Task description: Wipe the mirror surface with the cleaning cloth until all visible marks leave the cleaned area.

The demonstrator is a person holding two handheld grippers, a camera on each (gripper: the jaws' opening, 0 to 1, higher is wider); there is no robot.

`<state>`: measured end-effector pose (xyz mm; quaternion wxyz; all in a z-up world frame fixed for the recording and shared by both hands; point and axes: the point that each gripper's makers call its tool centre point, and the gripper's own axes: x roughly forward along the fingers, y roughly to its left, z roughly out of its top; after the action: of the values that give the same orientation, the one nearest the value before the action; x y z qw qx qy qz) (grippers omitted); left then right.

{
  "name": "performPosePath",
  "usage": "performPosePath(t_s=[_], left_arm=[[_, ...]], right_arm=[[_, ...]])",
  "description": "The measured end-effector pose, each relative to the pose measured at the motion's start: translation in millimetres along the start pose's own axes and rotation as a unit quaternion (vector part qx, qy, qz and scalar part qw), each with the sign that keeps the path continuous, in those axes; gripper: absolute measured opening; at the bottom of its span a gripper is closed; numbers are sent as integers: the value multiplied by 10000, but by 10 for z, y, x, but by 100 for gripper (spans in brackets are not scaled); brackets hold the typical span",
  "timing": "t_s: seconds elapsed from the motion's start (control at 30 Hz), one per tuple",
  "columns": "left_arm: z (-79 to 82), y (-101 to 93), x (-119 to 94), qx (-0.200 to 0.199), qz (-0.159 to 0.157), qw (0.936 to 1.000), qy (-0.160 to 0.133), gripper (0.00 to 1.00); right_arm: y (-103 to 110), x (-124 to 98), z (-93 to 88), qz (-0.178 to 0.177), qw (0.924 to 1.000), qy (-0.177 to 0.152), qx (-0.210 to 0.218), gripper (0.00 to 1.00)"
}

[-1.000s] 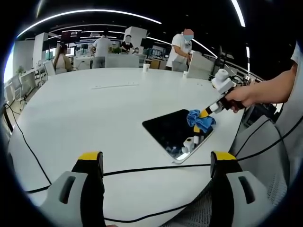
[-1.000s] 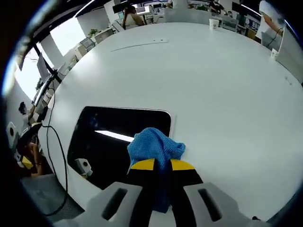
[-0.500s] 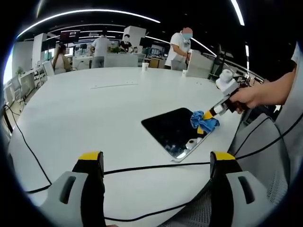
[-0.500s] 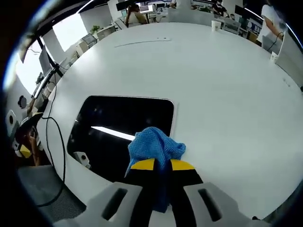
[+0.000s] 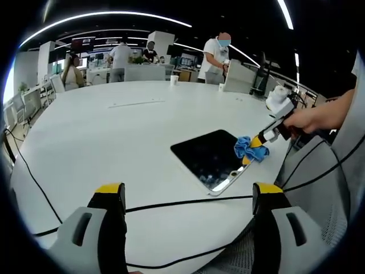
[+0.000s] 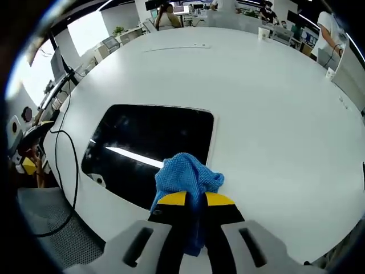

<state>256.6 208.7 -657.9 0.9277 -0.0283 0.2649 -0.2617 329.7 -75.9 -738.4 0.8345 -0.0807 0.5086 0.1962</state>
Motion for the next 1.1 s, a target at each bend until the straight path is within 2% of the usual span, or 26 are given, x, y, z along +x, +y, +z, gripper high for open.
performPosePath(t_s=[0.3,0.47,0.53,0.67,0.87,1.1], left_arm=[[3,16,-5,9,2,10000,17,91],[-3,29,-6,16,5,10000,26,91],[-3,27,-4,23,0,10000,27,91],[-3,30,-10,14,5,10000,13,91],[-18,46,-18,21,14,10000,22,90],[-43,45,-29,-5,27,10000,22,90]], right_arm=[[0,2,-12,-32,9996,52,277,5],[-4,-5,-1,-57,9996,83,247,4],[44,-37,50,16,9988,-32,495,3],[64,-74,130,-75,9994,-151,296,3],[81,17,46,-19,9992,45,396,3],[153,12,49,-39,9988,16,482,4]])
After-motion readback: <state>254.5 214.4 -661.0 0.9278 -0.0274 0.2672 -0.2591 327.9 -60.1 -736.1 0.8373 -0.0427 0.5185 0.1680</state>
